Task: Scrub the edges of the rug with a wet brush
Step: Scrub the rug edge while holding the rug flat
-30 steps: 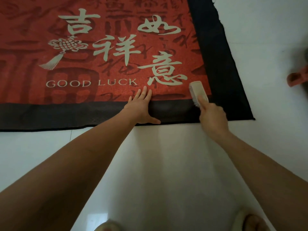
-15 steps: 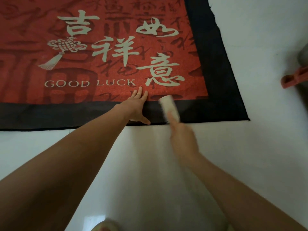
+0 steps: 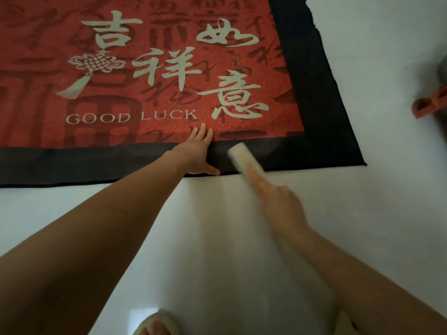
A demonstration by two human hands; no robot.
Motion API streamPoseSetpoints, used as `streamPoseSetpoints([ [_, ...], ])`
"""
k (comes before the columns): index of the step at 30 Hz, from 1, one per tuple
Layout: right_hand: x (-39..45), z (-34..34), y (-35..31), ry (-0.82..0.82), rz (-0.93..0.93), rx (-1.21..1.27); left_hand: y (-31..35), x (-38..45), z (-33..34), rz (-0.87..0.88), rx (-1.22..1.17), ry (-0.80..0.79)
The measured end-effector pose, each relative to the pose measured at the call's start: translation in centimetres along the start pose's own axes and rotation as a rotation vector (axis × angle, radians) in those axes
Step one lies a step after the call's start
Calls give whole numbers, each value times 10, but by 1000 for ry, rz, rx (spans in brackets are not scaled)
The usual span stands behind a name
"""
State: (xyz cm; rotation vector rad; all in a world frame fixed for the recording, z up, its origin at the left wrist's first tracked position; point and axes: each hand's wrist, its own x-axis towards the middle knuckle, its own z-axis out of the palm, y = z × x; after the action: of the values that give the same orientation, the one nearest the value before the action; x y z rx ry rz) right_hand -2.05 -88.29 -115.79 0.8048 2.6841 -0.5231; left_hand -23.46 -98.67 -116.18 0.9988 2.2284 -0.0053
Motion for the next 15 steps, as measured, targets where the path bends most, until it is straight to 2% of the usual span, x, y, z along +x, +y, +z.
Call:
streamPoseSetpoints([
  [2,10,-12,13,133,205,132,2,0,2,1,9,9],
  [3,6,-11,0,167,247,189,2,-1,4,-1,16,6],
  [5,-8,5,-42,103,192,206,0,-1,4,-1,43,7],
  [8,-15,19,-51,19,-89,58,-5,-3,4,-56,62,8],
  [9,-6,13,-34,21,-94,7,-6,-5,7,-77,41,0],
  [10,8,2,-13,38,-15,-10,-4,-6,9,-91,14,-9],
  [12,18,-12,5,163,192,123,-3,-8,11,-108,-2,-10],
  [13,15,-9,-5,191,226,178,-5,-9,11,-110,7,0],
  [15,-1,5,-38,137,166,174,-16,-10,6,-96,49,37],
])
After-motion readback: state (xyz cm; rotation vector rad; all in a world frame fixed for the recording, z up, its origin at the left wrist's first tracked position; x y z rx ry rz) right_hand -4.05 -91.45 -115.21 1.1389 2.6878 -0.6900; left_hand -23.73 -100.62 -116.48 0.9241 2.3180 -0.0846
